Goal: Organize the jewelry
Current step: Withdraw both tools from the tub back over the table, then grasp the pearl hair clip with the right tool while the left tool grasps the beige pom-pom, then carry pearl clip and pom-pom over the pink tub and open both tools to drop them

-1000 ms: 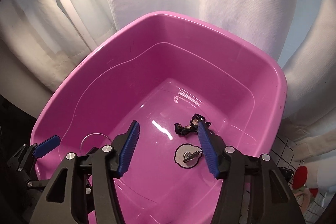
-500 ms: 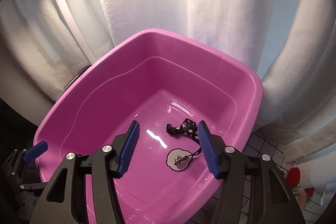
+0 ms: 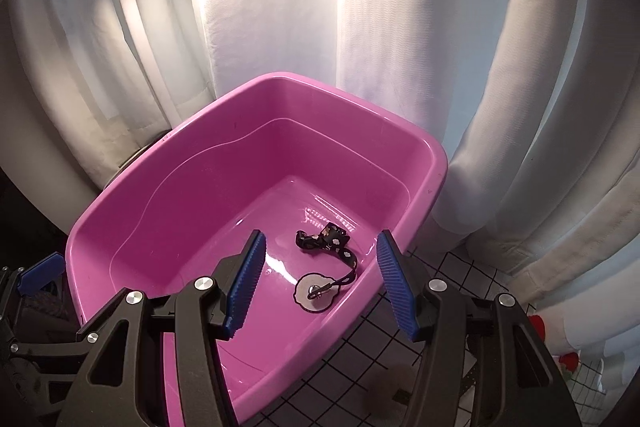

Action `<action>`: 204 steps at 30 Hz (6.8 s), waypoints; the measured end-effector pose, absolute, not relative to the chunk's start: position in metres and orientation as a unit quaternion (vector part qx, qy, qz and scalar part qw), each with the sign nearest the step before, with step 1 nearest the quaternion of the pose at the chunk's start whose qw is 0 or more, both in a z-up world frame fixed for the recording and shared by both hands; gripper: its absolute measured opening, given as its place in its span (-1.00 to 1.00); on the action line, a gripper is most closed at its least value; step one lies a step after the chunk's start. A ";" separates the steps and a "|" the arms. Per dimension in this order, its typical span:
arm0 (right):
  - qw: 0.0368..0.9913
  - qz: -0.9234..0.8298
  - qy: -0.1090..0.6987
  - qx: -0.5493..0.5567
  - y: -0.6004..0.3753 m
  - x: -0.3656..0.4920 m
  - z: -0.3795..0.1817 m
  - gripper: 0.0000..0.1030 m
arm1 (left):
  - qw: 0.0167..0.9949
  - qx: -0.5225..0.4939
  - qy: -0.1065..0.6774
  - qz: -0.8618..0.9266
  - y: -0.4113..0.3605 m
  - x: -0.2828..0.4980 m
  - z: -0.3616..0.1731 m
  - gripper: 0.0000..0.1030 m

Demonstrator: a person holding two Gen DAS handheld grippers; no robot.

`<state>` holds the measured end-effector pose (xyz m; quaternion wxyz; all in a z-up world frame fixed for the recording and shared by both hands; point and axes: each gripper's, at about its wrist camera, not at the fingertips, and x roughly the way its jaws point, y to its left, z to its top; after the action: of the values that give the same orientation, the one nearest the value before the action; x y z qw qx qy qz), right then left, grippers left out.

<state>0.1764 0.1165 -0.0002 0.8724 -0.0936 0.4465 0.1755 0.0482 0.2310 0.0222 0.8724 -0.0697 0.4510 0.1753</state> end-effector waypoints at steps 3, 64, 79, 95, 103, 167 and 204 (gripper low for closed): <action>0.876 0.170 0.444 -0.085 0.096 0.165 0.005 0.07 | 0.878 -0.068 0.442 0.168 0.222 0.039 0.029 0.85; 0.793 -0.072 0.587 0.144 -0.166 -0.091 -0.174 0.12 | 0.839 0.022 0.542 -0.045 0.035 0.020 -0.133 0.88; 0.797 -0.116 0.574 0.148 -0.167 -0.076 -0.187 0.12 | 0.844 0.033 0.534 -0.039 0.029 0.048 -0.147 0.88; 0.800 -0.127 0.574 0.122 -0.161 -0.068 -0.189 0.15 | 0.835 0.059 0.545 -0.051 -0.003 0.102 -0.185 0.88; 0.802 -0.126 0.574 0.111 -0.161 -0.065 -0.190 0.15 | 0.833 0.039 0.550 -0.050 0.000 0.113 -0.197 0.90; 0.911 0.022 0.411 0.026 -0.109 0.031 -0.021 -0.41 | 0.932 -0.023 0.361 -0.019 0.080 0.054 0.049 -0.07; 0.831 0.229 0.496 -0.106 0.162 0.203 -0.053 -0.41 | 0.858 -0.085 0.469 0.191 0.274 0.083 -0.029 0.08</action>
<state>0.2035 0.1624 -0.0526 0.8312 -0.1059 0.4957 0.2285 0.0830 0.2738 -0.0289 0.8583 -0.0853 0.4685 0.1909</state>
